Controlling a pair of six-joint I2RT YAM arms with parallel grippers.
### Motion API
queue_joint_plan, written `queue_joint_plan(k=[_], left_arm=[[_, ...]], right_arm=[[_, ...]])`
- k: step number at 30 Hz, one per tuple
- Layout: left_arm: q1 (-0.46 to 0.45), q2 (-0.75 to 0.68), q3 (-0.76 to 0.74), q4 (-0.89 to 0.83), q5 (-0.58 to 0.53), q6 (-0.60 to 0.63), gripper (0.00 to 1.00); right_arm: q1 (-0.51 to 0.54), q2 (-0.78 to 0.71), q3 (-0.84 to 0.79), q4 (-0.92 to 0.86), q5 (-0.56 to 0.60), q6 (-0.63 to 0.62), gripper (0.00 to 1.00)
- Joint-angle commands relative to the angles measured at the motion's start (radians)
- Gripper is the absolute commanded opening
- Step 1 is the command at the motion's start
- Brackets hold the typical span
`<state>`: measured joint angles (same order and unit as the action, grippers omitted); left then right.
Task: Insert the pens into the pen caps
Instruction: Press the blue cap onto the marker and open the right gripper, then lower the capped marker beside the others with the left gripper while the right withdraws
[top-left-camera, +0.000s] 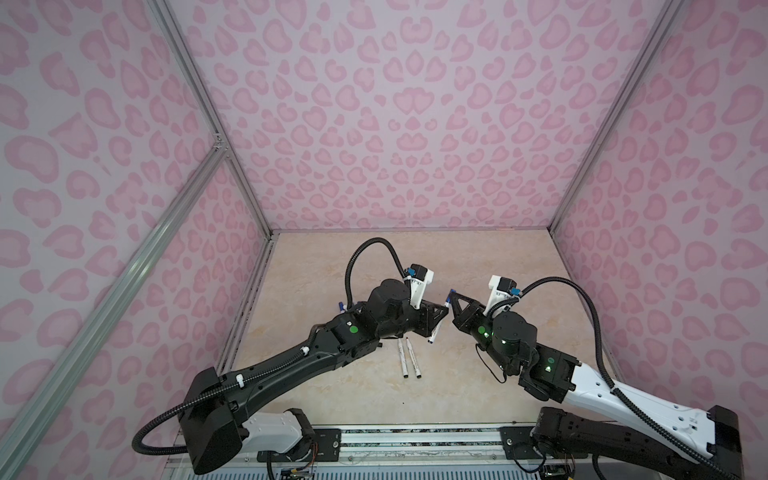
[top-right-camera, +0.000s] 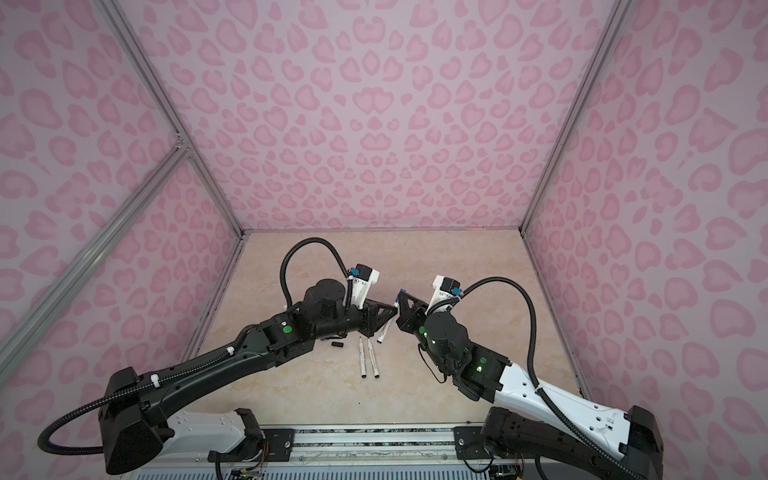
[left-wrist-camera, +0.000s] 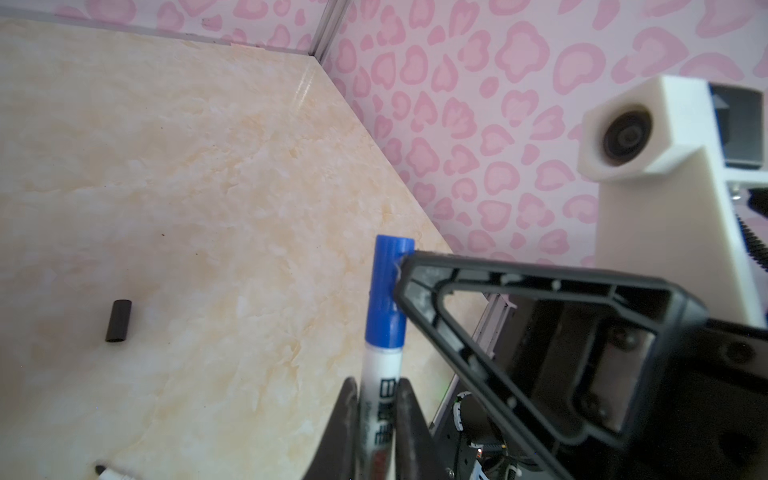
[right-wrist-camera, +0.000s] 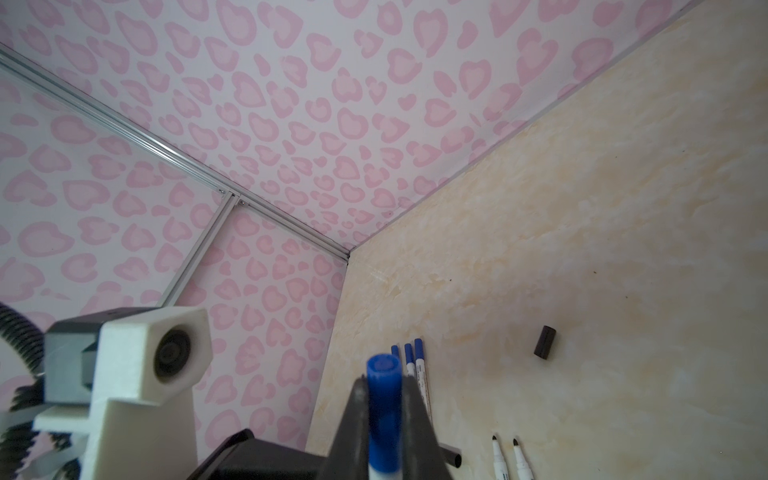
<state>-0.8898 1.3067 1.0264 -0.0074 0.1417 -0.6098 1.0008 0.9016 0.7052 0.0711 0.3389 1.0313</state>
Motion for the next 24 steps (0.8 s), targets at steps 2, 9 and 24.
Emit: queue_joint_plan(k=[2, 9, 24], left_arm=[[0.035, -0.001, -0.019, 0.177, -0.038, -0.065, 0.03], [0.033, -0.034, -0.059, 0.171, -0.034, -0.063, 0.03], [0.087, 0.024, -0.074, -0.176, -0.377, -0.115, 0.03]], right_arm=[[0.016, -0.043, -0.018, 0.052, -0.155, -0.03, 0.01], [0.013, -0.151, -0.038, -0.012, -0.044, -0.059, 0.24], [-0.045, -0.135, 0.03, -0.352, 0.074, -0.082, 0.58]])
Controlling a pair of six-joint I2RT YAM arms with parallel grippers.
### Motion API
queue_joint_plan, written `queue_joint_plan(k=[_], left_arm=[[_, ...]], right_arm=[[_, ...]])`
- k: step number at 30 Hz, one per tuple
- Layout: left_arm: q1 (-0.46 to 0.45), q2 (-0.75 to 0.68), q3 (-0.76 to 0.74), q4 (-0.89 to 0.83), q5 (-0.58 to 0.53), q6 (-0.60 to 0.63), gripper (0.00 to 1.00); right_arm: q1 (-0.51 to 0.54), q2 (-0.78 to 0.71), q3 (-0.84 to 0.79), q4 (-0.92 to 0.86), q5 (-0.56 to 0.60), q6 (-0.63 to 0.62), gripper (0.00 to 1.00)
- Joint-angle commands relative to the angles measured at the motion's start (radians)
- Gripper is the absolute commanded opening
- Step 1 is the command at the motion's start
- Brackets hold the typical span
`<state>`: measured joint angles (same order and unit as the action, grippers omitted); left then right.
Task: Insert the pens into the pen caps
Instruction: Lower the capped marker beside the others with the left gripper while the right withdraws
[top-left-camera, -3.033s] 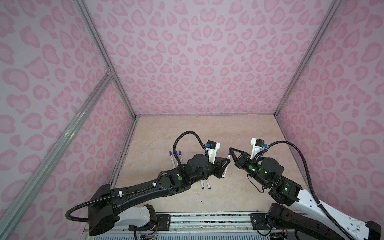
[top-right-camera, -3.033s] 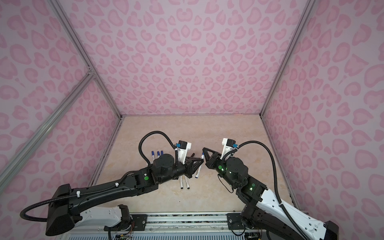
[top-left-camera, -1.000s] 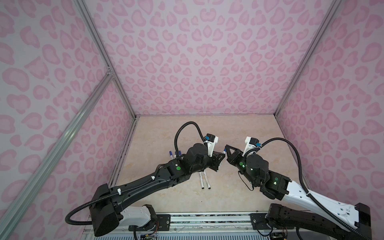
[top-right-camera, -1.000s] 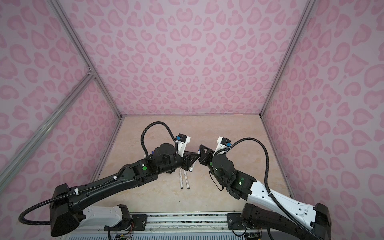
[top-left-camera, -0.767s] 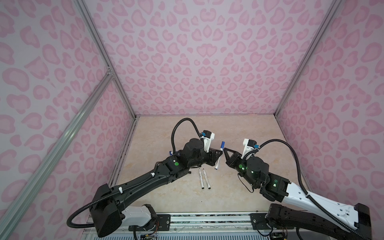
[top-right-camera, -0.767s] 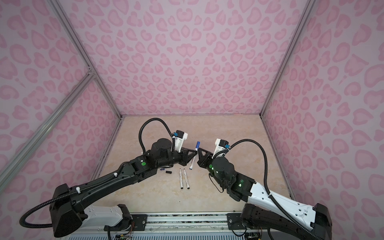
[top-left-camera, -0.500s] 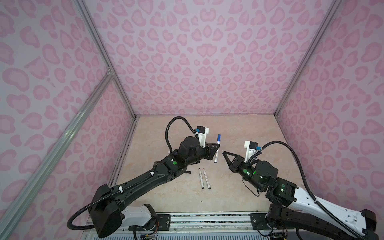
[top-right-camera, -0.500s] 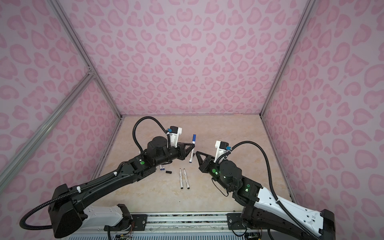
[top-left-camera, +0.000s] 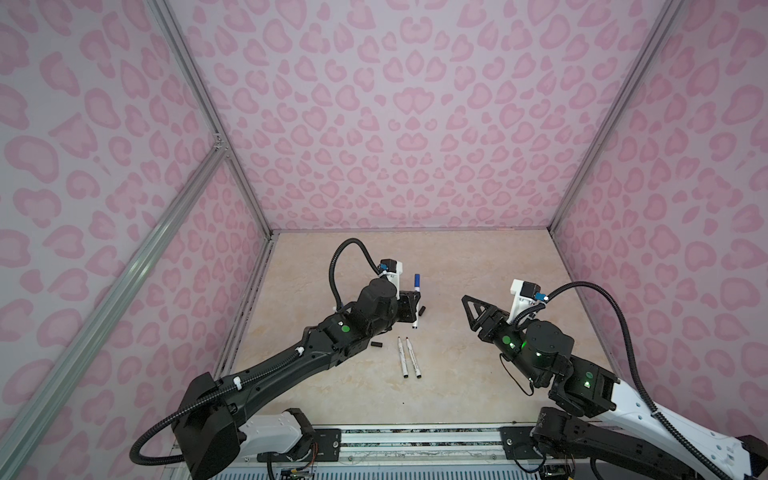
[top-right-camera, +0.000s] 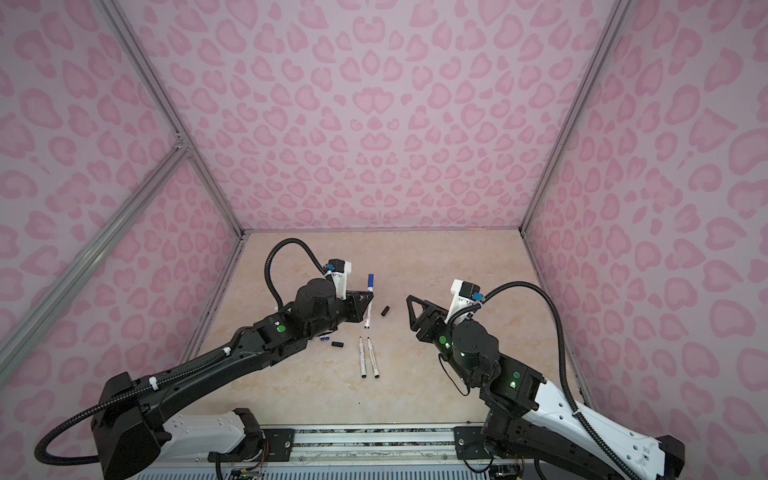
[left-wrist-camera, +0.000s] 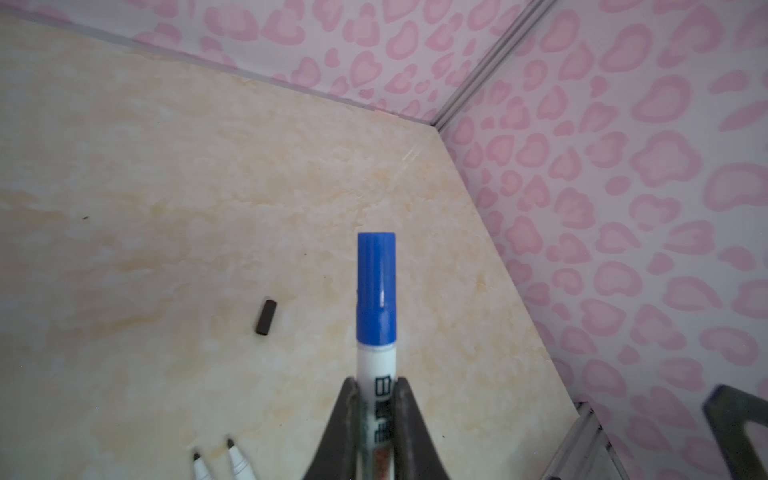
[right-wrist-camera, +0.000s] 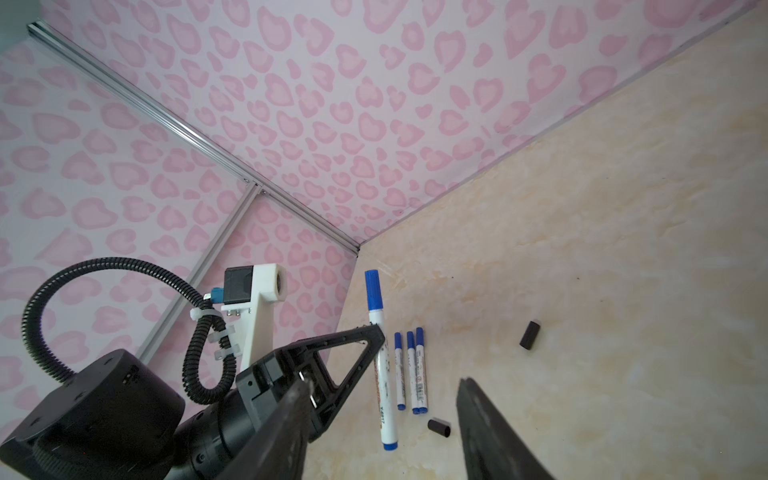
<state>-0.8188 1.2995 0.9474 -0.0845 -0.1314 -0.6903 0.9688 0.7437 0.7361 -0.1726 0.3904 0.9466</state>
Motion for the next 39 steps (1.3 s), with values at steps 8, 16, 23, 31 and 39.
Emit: queue_joint_plan(k=[8, 16, 23, 31, 39], left_arm=[[0.096, 0.262, 0.067, -0.205, -0.113, -0.084, 0.03], [0.104, 0.387, 0.114, -0.274, -0.226, -0.112, 0.03], [0.149, 0.478, 0.141, -0.274, -0.227, -0.091, 0.03], [0.189, 0.545, 0.173, -0.279, -0.241, -0.067, 0.03], [0.199, 0.552, 0.17, -0.3, -0.276, -0.054, 0.03]], right_arm=[[-0.036, 0.101, -0.052, -0.168, 0.021, 0.03, 0.57], [-0.044, 0.114, -0.101, -0.147, 0.003, 0.028, 0.54], [-0.068, 0.14, -0.113, -0.126, -0.034, 0.017, 0.53], [-0.071, 0.182, -0.101, -0.107, -0.062, 0.003, 0.52], [-0.07, 0.21, -0.099, -0.084, -0.077, 0.003, 0.52]])
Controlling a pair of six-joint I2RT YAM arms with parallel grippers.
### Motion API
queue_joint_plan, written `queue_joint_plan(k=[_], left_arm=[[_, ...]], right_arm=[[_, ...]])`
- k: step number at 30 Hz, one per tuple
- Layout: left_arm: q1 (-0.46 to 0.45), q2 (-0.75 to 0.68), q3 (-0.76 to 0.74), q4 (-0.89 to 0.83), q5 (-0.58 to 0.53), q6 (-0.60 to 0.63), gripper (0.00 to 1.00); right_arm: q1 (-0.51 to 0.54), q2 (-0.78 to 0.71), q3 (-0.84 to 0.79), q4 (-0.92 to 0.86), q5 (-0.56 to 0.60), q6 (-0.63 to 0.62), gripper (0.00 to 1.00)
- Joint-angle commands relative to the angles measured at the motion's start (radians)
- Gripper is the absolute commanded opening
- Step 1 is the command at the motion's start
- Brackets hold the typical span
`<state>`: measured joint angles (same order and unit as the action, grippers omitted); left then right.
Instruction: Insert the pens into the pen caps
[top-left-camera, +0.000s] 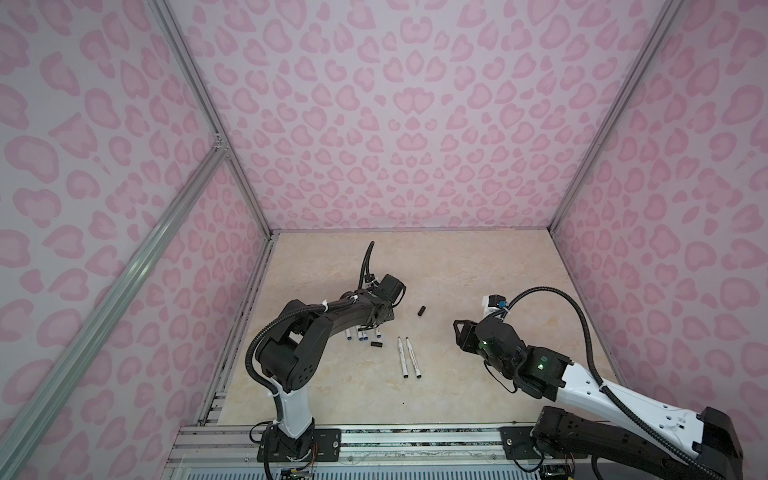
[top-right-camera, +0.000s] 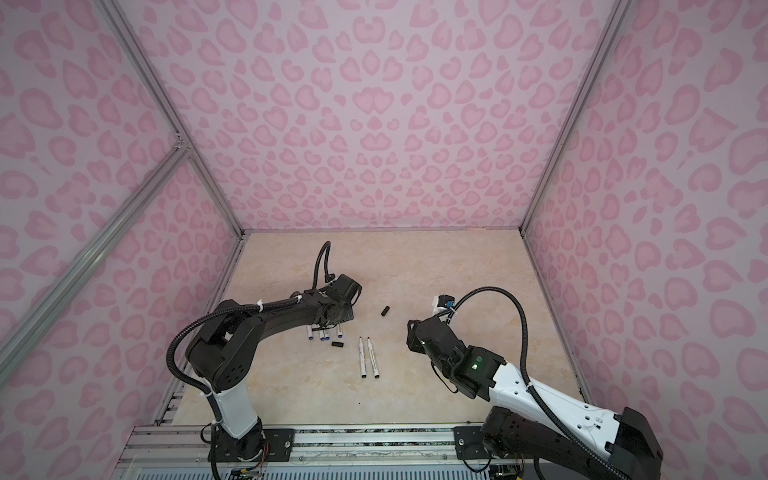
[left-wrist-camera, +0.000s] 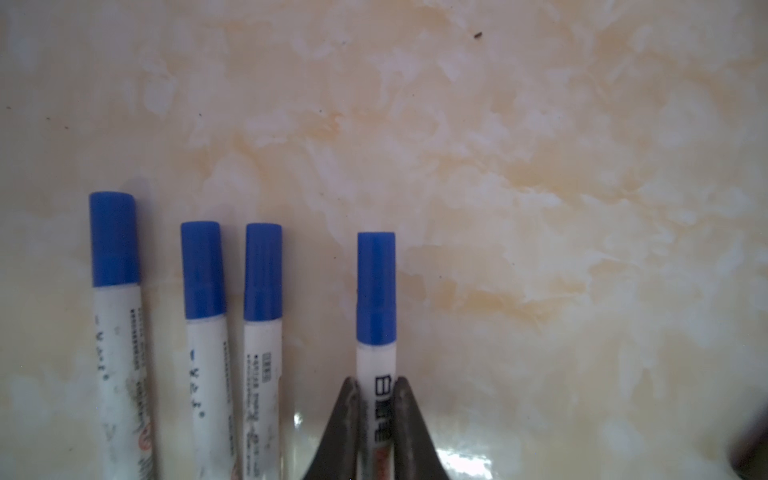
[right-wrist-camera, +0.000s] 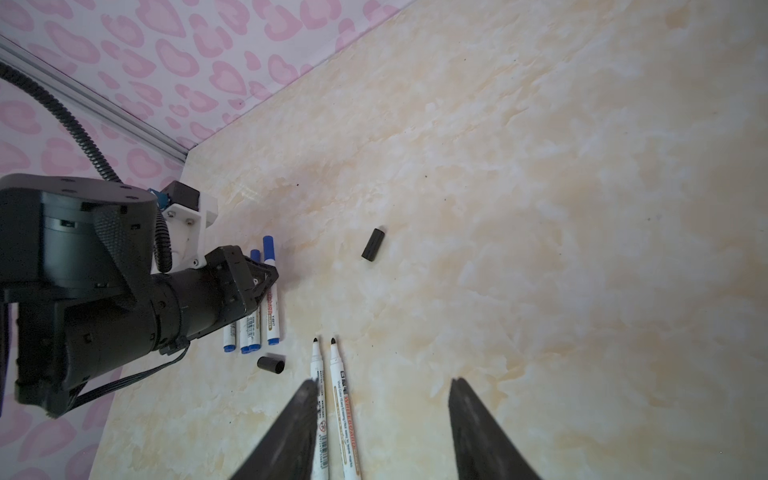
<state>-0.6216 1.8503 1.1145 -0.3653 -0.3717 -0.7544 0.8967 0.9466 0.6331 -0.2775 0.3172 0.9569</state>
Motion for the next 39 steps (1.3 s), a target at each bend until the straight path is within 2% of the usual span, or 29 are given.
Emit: queue_joint_plan(k=[1, 13, 20, 24, 32, 36, 39], left_arm=[[0.002, 0.0, 0.001, -0.021, -0.039, 0.01, 0.03], [0.003, 0.009, 0.007, -0.043, -0.04, 0.036, 0.04], [0.004, 0.027, 0.018, -0.046, -0.021, 0.056, 0.11], [0.003, 0.029, 0.028, -0.047, -0.002, 0.067, 0.19], [0.003, -0.022, 0.03, -0.061, 0.027, 0.077, 0.48], [-0.007, -0.101, 0.014, -0.094, -0.007, 0.057, 0.49], [-0.051, -0.199, -0.001, -0.147, -0.07, 0.034, 0.49]], right_arm=[[0.001, 0.011, 0.007, 0.023, -0.007, -0.009, 0.52], [-0.001, 0.026, 0.023, 0.015, -0.007, -0.023, 0.53], [-0.006, 0.027, 0.024, 0.018, -0.011, -0.027, 0.53], [-0.015, 0.029, 0.024, 0.019, -0.013, -0.029, 0.53], [-0.02, 0.023, 0.023, 0.022, -0.019, -0.032, 0.53], [-0.022, 0.023, 0.025, 0.022, -0.018, -0.037, 0.53], [-0.033, 0.021, 0.024, 0.024, -0.018, -0.042, 0.53]])
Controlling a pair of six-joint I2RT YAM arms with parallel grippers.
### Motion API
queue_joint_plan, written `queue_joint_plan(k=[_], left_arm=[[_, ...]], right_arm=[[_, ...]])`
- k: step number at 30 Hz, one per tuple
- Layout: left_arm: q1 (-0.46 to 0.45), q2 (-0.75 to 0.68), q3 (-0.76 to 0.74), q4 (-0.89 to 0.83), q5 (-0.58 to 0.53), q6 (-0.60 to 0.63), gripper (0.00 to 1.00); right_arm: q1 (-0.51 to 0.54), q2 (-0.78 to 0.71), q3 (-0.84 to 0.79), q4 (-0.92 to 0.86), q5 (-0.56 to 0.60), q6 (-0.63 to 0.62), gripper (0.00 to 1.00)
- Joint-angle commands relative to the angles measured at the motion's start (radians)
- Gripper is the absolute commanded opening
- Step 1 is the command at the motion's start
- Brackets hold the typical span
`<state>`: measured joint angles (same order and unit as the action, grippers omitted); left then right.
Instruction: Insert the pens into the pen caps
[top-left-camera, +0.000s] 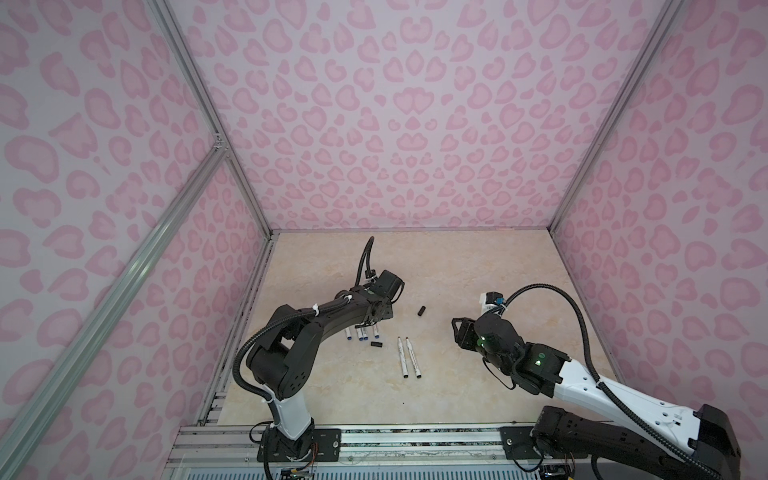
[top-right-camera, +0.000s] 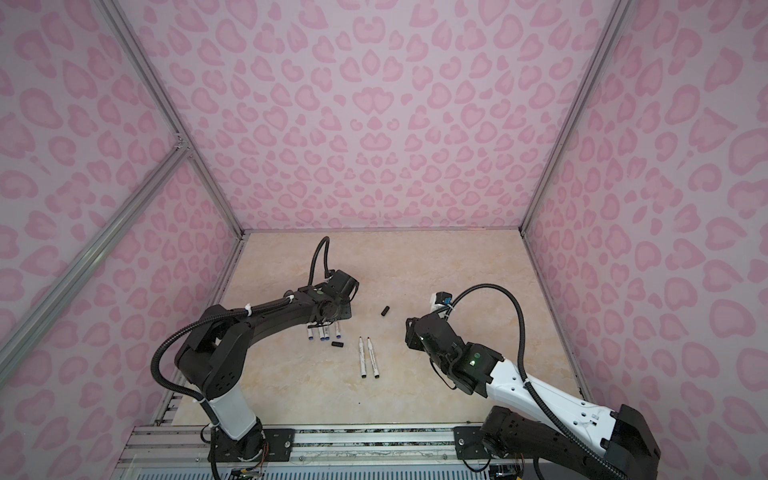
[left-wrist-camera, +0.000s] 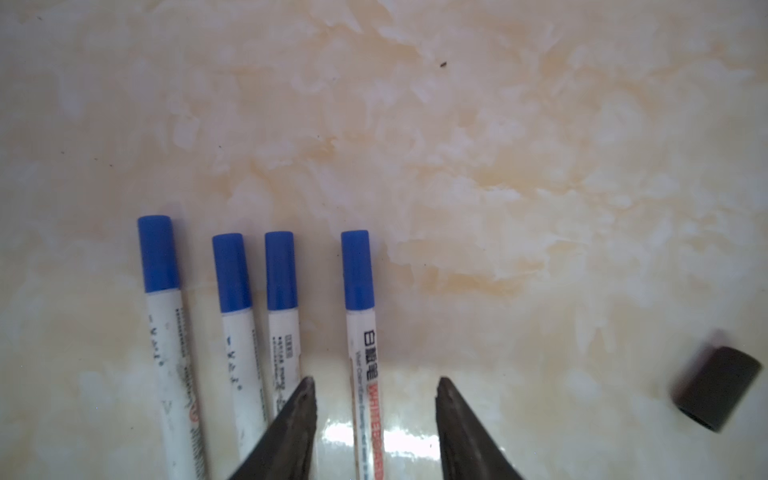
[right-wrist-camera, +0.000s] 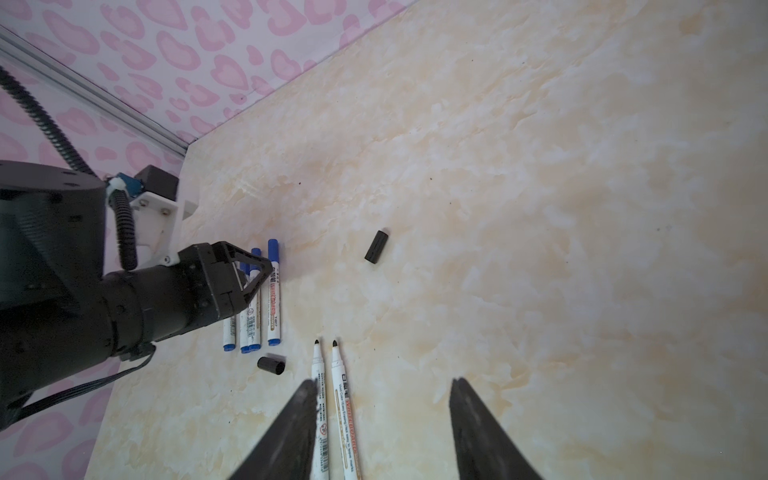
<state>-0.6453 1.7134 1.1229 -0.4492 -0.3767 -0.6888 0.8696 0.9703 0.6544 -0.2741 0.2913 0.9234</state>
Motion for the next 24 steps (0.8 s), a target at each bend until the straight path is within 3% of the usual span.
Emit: queue_joint_plan(k=[1, 9, 17, 24], left_arm=[[-0.047, -0.098, -0.015, -0.074, -0.071, -0.046, 0.49], [-0.228, -0.3, -0.096, -0.129, -0.109, -0.189, 0.51], [-0.383, -0.466, -0.285, -0.113, -0.119, -0.362, 0.48], [-0.556, -0.447, -0.4, -0.056, -0.136, -0.52, 0.48]], right_arm=[[-0.015, -0.001, 0.002, 0.023, 0.005, -0.011, 0.53], [-0.083, 0.051, 0.017, 0.071, -0.041, -0.03, 0.51], [-0.086, 0.197, 0.113, 0.102, -0.072, -0.082, 0.47], [-0.088, 0.322, 0.219, 0.087, -0.127, -0.121, 0.43]])
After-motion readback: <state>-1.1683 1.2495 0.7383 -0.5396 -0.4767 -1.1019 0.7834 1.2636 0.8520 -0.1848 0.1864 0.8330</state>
